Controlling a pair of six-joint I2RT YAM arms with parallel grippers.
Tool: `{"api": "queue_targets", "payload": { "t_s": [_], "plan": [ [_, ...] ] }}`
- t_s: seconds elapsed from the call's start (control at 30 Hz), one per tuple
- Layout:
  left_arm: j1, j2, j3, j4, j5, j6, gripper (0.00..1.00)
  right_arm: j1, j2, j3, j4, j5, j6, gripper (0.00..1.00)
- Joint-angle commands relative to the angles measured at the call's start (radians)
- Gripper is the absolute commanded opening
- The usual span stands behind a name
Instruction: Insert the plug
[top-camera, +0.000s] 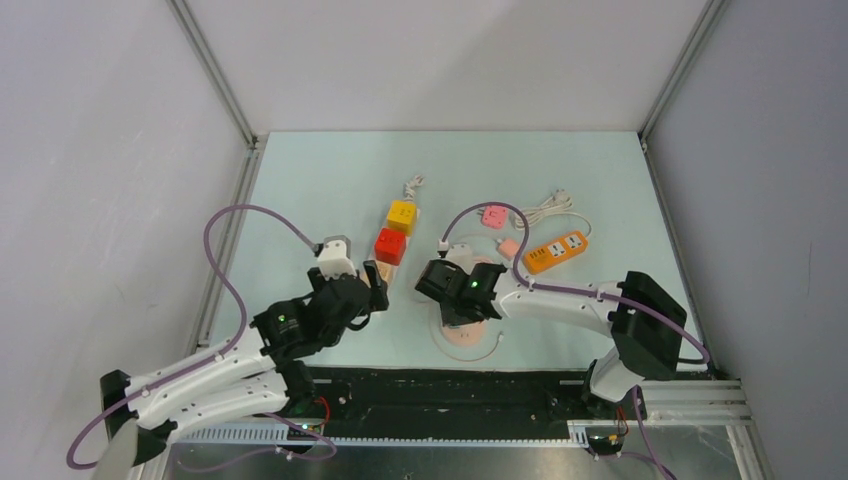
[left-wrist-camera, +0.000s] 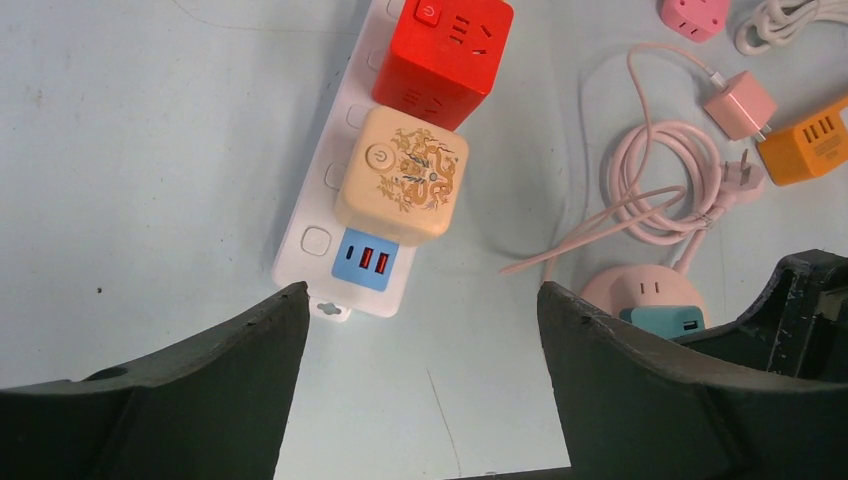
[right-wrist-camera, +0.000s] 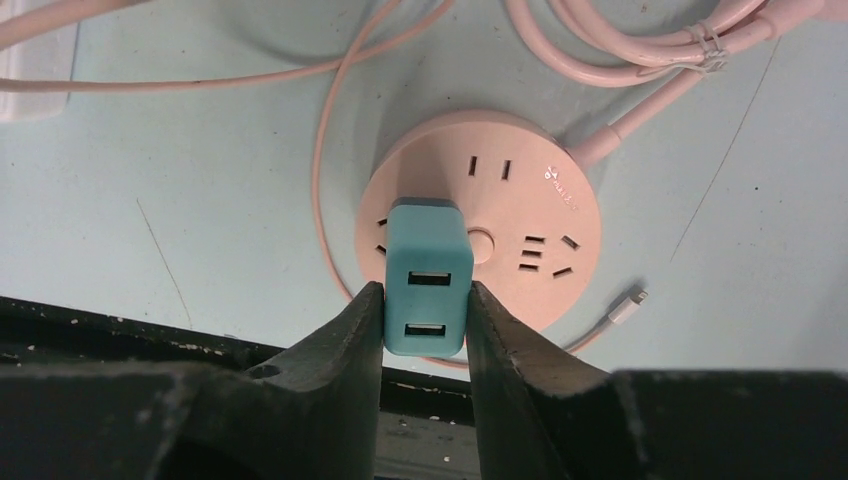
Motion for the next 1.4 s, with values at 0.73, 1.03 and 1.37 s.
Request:
{"api": "queue_targets", "payload": {
  "t_s": [0.73,1.03,1.37],
  "plan": [
    [0.020,-0.014,-0.066,0.019,-0.032,-0.002,0.89,0.086,0.185,-0.074,0.048,-0.086,0.222,0.00],
    [0.020,-0.041,-0.079,0.019,-0.027,-0.003,0.89,0.056,0.227,-0.149,0.126,-0.215,0.191,0.00],
    [0.021,-0.063,-0.095,0.020,-0.040,-0.013,0.89,0.032,0.266,-0.149,0.074,-0.224,0.138,0.00]
  ]
}}
